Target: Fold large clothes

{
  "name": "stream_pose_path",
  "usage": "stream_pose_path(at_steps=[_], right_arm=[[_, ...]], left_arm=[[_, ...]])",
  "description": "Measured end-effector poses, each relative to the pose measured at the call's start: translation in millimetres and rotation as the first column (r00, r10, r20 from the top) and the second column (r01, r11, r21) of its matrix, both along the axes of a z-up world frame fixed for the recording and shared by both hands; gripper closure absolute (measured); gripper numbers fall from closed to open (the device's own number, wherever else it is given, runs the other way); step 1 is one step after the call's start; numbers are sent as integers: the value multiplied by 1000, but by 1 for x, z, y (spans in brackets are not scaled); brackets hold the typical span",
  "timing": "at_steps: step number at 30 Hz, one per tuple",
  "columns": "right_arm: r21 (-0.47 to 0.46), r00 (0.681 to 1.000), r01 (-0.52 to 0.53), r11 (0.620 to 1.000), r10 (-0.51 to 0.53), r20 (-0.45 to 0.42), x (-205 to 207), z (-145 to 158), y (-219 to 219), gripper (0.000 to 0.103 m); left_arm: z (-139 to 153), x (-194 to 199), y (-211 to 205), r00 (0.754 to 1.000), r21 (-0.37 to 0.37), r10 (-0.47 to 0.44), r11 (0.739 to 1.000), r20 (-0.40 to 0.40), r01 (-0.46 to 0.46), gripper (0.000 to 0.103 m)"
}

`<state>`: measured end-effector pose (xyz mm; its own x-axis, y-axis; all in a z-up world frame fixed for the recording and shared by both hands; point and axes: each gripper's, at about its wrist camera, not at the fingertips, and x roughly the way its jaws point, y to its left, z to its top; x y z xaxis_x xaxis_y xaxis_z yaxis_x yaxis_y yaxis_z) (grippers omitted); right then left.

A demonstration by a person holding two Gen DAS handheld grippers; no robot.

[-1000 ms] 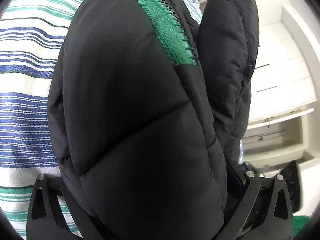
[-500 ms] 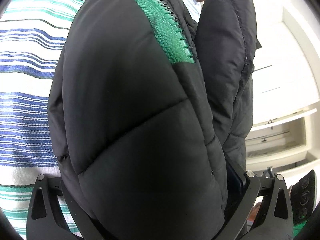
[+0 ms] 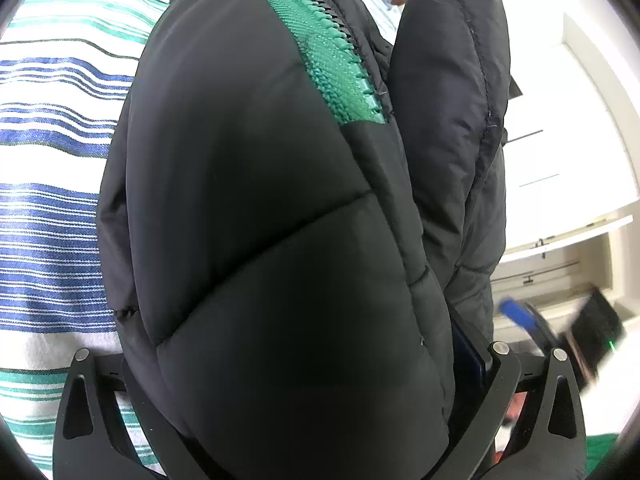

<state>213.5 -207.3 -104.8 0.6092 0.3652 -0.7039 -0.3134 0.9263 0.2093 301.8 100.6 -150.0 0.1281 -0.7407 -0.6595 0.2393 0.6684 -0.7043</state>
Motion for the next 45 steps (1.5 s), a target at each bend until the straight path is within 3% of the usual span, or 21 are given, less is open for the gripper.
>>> stream_pose_path(at_steps=[3, 5, 8, 10, 12, 13, 16, 18, 20, 22, 25, 30, 36, 41, 45], right_arm=[[194, 981, 150, 969, -122, -150, 14, -34, -78, 36], [367, 976, 157, 917, -88, -199, 16, -55, -105, 36], [546, 977, 105, 831, 18, -215, 26, -79, -101, 36], [586, 971, 85, 806, 66, -231, 40, -94, -84, 36], [615, 968, 102, 782, 64, -241, 57, -107, -74, 18], [640, 967, 103, 761, 73, -243, 67, -112, -68, 18], [628, 967, 106, 771, 66, -245, 87, -111, -53, 16], [584, 973, 74, 808, 69, -220, 90, -100, -46, 26], [532, 984, 22, 846, 76, -162, 83, -84, -41, 38], [470, 992, -34, 882, 86, -91, 73, -66, -33, 41], [423, 995, -95, 901, 103, 5, 62, -39, -29, 42], [416, 981, -183, 891, 138, 138, 66, 8, -34, 42], [421, 960, -239, 875, 146, 240, 105, 52, -55, 42], [436, 957, -241, 867, 137, 257, 158, 58, -70, 42], [469, 970, -213, 857, 130, 204, 190, 32, -88, 42]], left_arm=[[-2, 0, 2, 1000, -12, 1, 1000, 3, -1, 0], [-4, -2, 4, 1000, -15, 2, 1000, 5, -2, 0], [-4, -5, 5, 1000, -12, 3, 1000, 2, -3, 0], [-5, -5, 8, 1000, -9, 5, 1000, -2, -5, 0], [-4, -5, 9, 1000, -10, 12, 1000, -8, -12, 0], [-3, -5, 9, 1000, -10, 17, 1000, -9, -17, 0], [-1, -4, 11, 999, -15, 43, 999, -13, -43, 0], [4, -4, 12, 998, -9, 70, 998, -2, -70, 6], [13, -11, 13, 996, -12, 88, 996, 21, -88, 23], [27, -21, 11, 994, 5, 98, 995, 52, -99, 30], [48, -34, 8, 989, 2, 115, 993, 95, -116, 35], [99, -35, 6, 970, -49, 140, 990, 201, -133, 37], [151, 16, -8, 943, -51, 151, 988, 297, -143, 37], [151, 60, -23, 942, -37, 144, 990, 304, -139, 37], [128, 100, -42, 951, -2, 145, 989, 273, -150, 37]])
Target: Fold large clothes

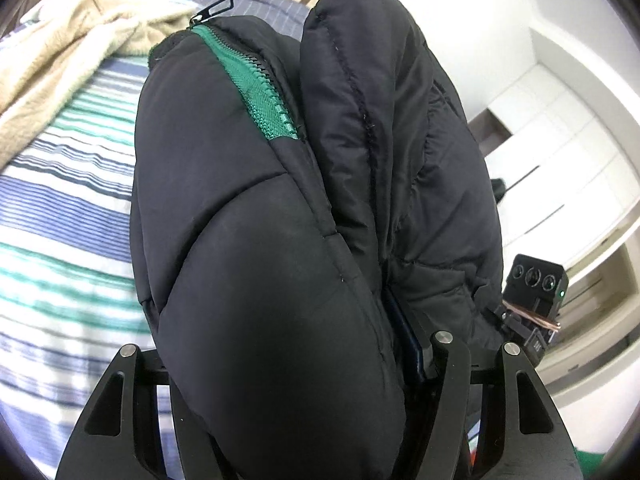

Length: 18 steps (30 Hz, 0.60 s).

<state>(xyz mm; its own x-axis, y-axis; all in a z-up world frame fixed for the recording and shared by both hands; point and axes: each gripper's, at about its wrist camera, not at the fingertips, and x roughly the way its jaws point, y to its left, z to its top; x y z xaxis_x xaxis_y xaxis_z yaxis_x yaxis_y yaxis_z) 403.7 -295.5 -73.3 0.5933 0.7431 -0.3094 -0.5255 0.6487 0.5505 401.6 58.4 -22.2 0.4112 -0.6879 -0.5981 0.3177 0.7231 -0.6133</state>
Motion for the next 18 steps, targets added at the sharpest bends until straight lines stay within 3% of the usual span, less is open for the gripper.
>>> stream_pose_path(at_steps=[2, 4, 5, 7, 9, 14, 18], right_arm=[[8, 998, -5, 1000, 5, -63, 26, -19, -8, 42], [3, 985, -5, 1000, 6, -172, 46, -54, -14, 42], [-19, 972, 2, 1000, -7, -233, 55, -72, -15, 42], [58, 949, 25, 998, -6, -315, 63, -107, -29, 37], [98, 946, 26, 995, 7, -323, 63, -113, -34, 34], [78, 939, 43, 996, -14, -343, 66, -107, -32, 28], [56, 926, 95, 994, -68, -371, 41, -99, -45, 23]], left_arm=[[-24, 13, -7, 999, 12, 7, 1000, -41, -7, 36], [-72, 28, -15, 989, 44, 20, 999, -149, -14, 29], [-94, 32, -14, 980, 25, 33, 999, -195, -29, 13], [-112, 36, -9, 971, -82, 27, 996, -236, -47, 6], [-108, 36, -10, 977, -69, 25, 997, -213, -40, 5], [-80, 30, -9, 982, 14, 30, 1000, -185, -28, 3], [-60, 9, 6, 992, 88, 41, 996, -122, -31, 4]])
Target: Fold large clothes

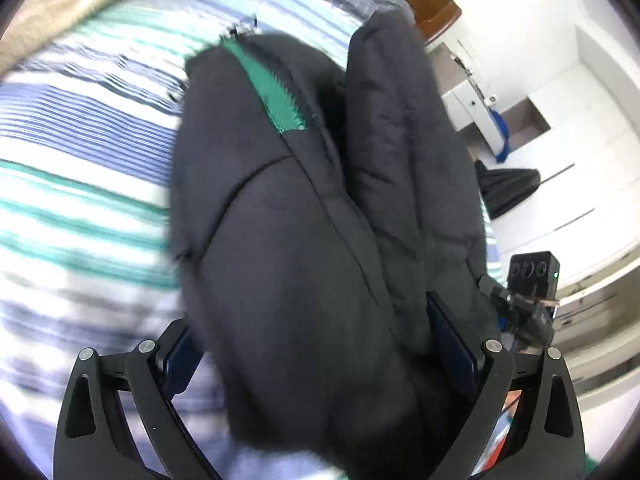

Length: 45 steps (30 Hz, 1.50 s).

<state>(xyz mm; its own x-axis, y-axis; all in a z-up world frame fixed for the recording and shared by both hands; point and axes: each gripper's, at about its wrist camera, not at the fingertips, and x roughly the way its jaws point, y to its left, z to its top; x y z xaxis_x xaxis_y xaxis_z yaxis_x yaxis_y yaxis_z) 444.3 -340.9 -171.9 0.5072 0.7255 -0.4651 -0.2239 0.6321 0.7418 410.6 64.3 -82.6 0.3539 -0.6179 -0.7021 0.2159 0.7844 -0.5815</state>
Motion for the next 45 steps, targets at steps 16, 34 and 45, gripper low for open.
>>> stream_pose_path(at_steps=[16, 34, 45], right_arm=[[-597, 968, 252, 761, -191, 165, -197, 46, 3, 15], [-668, 871, 488, 562, -269, 411, -288, 134, 62, 15], [-665, 869, 486, 566, -238, 433, -314, 151, 77, 14]], left_arm=[[24, -201, -1, 866, 399, 251, 808, 432, -433, 0], [76, -283, -61, 816, 394, 205, 795, 541, -461, 0], [92, -305, -71, 811, 443, 218, 746, 542, -497, 0]])
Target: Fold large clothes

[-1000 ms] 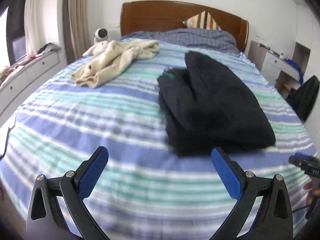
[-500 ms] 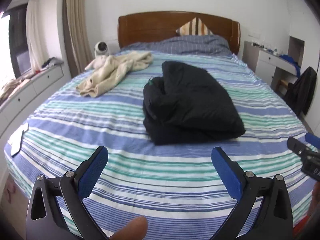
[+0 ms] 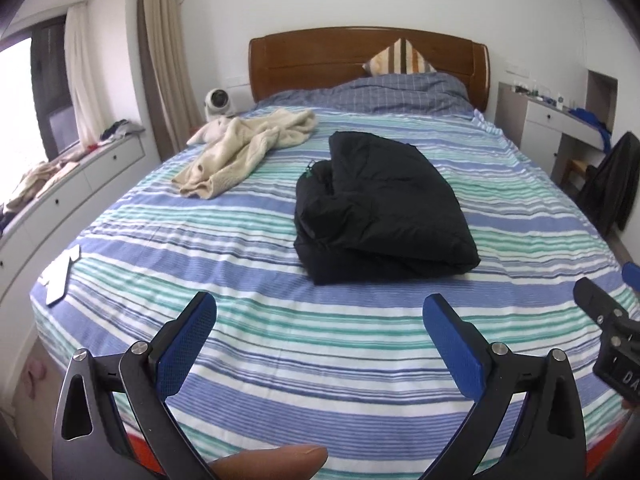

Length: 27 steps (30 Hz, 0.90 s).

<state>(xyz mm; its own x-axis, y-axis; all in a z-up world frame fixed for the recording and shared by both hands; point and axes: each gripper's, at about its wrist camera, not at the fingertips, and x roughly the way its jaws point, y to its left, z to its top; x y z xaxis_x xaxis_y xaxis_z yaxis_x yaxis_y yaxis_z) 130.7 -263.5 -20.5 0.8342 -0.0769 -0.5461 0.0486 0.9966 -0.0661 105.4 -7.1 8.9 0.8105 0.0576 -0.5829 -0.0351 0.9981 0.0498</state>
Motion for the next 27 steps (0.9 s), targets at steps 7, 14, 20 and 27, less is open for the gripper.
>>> stream_pose_path(at_steps=[7, 14, 20, 27], right_arm=[[12, 999, -35, 999, 36, -21, -10, 10, 13, 14], [13, 998, -62, 998, 62, -25, -13, 17, 23, 14], [12, 996, -82, 997, 82, -41, -14, 18, 29, 14], [3, 996, -79, 997, 79, -26, -20, 26, 31, 14]], left_arm=[[12, -5, 5, 999, -51, -10, 999, -40, 8, 0], [22, -10, 10, 999, -49, 14, 999, -52, -16, 0], [23, -11, 10, 998, -34, 10, 999, -57, -12, 0], [26, -14, 10, 998, -27, 8, 1000, -55, -9, 0]])
